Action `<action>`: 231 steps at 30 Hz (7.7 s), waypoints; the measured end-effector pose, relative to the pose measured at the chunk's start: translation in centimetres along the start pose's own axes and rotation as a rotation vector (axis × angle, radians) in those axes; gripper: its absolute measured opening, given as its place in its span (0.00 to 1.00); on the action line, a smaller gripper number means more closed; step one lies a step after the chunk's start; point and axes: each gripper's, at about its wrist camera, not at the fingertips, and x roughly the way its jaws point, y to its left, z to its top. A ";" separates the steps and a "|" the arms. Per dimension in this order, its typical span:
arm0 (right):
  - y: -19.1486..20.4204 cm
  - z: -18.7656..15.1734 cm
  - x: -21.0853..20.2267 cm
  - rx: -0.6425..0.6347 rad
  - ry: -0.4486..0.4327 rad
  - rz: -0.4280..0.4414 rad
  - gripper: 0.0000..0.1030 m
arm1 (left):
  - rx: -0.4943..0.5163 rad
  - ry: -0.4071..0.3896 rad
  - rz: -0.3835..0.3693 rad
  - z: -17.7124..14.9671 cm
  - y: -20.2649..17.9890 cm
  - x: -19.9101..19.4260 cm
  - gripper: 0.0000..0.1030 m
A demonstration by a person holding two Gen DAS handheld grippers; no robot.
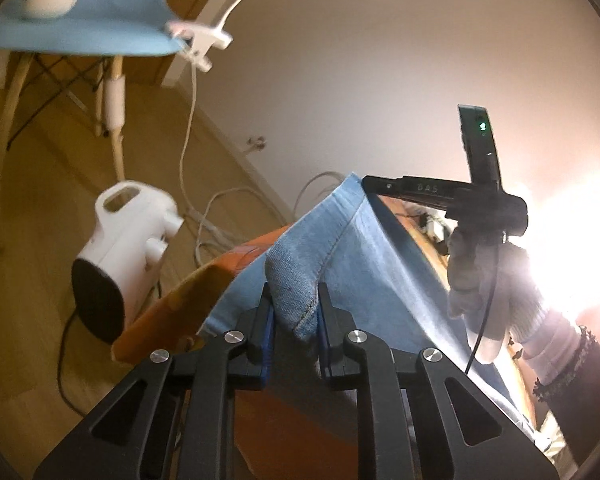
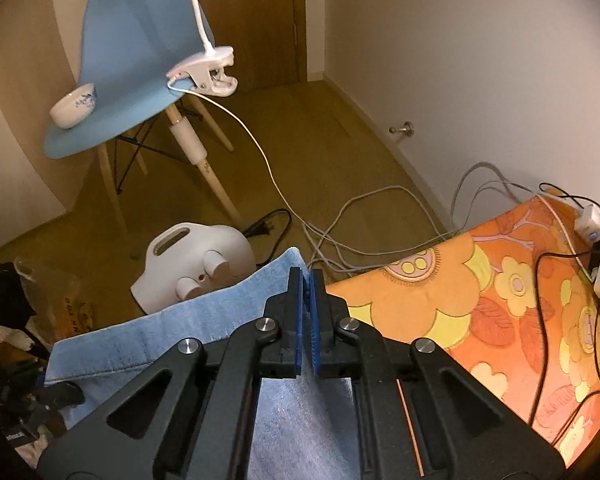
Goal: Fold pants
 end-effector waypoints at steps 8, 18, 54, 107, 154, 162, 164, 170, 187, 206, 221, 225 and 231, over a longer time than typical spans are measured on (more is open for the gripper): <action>-0.3 -1.4 1.4 0.004 0.063 -0.046 0.05 | 0.064 0.040 0.119 -0.8 0.6 1.3 0.24; -3.8 -3.9 -11.6 0.131 -0.067 -0.068 0.28 | 0.167 -0.006 0.150 1.8 -2.0 -2.6 0.23; -13.7 -55.0 -59.9 0.951 -0.288 -0.683 0.55 | 0.671 0.490 -0.618 -18.1 -41.6 -0.4 0.45; -18.2 -73.6 -60.1 1.405 -0.457 -0.545 0.55 | 0.827 0.936 -0.819 -37.6 -56.4 3.5 0.11; -19.2 -75.7 -55.4 1.408 -0.204 -0.417 0.42 | 0.969 0.742 -0.659 -31.4 -52.4 4.8 0.32; -19.3 -76.3 -55.6 1.411 -0.208 -0.399 0.42 | 1.101 0.717 -0.622 -35.2 -55.1 5.9 0.32; -19.3 -76.2 -55.5 1.406 -0.205 -0.399 0.42 | 1.128 0.725 -0.610 -35.9 -55.4 6.2 0.32; -19.3 -76.2 -55.4 1.402 -0.200 -0.398 0.42 | 1.162 0.715 -0.557 -37.2 -56.0 7.6 0.32; -19.1 -76.5 -55.2 1.402 -0.174 -0.437 0.33 | 1.142 0.538 -0.504 -35.7 -57.4 9.4 0.03; -18.3 -78.3 -56.1 1.414 -0.184 -0.407 0.41 | 1.119 0.747 -0.595 -37.3 -57.4 12.9 0.18; -17.8 -77.6 -56.3 1.367 -0.084 -0.615 0.06 | 1.288 0.473 -0.421 -38.2 -59.3 13.0 0.05; -17.5 -76.2 -56.1 1.286 0.001 -0.719 0.08 | 1.213 0.443 -0.423 -34.6 -58.9 12.6 0.07; -16.8 -74.4 -58.5 1.236 -0.082 -0.759 0.14 | 1.133 0.427 -0.464 -27.4 -55.6 8.7 0.12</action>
